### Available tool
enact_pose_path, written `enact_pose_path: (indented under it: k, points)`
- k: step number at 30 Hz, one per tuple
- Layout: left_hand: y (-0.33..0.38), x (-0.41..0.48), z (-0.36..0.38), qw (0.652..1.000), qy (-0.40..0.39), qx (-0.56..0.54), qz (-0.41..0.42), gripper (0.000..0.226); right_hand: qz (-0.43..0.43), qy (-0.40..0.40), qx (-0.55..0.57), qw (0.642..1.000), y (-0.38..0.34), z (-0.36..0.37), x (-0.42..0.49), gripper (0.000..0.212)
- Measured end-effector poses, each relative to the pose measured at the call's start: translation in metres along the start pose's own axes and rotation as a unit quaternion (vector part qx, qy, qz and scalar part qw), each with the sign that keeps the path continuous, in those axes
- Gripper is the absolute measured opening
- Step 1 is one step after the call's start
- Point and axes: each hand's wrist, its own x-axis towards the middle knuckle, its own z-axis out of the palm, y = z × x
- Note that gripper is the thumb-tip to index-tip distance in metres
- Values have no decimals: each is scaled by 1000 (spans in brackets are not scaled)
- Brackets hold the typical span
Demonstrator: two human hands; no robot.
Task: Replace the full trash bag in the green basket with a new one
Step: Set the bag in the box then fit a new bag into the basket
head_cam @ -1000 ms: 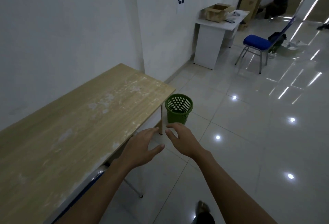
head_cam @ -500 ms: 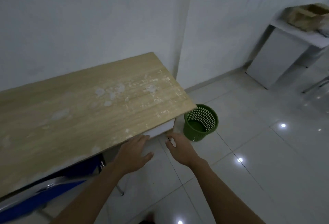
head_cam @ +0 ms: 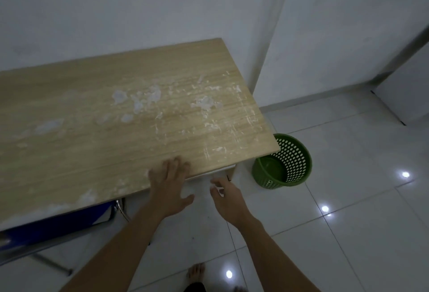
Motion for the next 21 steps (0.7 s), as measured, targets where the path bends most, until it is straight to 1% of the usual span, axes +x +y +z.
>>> enact_pose_path:
  k: [3, 5, 7, 9, 11, 13, 16, 18, 21]
  points:
    - [-1, 4, 23, 999, 32, 40, -5, 123, 1, -19, 9, 1000, 17, -1, 14, 31]
    - [-1, 5, 36, 996, 53, 71, -22, 134, 0, -21, 23, 1000, 27, -1, 25, 29]
    - [-2, 8, 44, 992, 81, 92, -28, 139, 14, -14, 56, 998, 34, 1, 39, 26]
    - [-1, 10, 48, 987, 109, 110, -31, 141, 35, -1, 114, 993, 36, 4, 53, 21]
    - [0, 10, 52, 983, 135, 119, -39, 143, 72, 16, 200, 977, 37, 10, 67, 16]
    - [2, 10, 57, 979, 155, 125, -44, 144, 109, 16, 279, 954, 35, 17, 76, 12]
    - [2, 11, 59, 976, 165, 136, -49, 145, 148, 10, 376, 915, 32, 27, 84, 26]
    - [1, 10, 60, 974, 170, 137, -52, 144, 166, 26, 408, 897, 33, 33, 89, 30]
    - [1, 11, 62, 973, 175, 140, -59, 144, 175, 43, 422, 889, 33, 39, 95, 26]
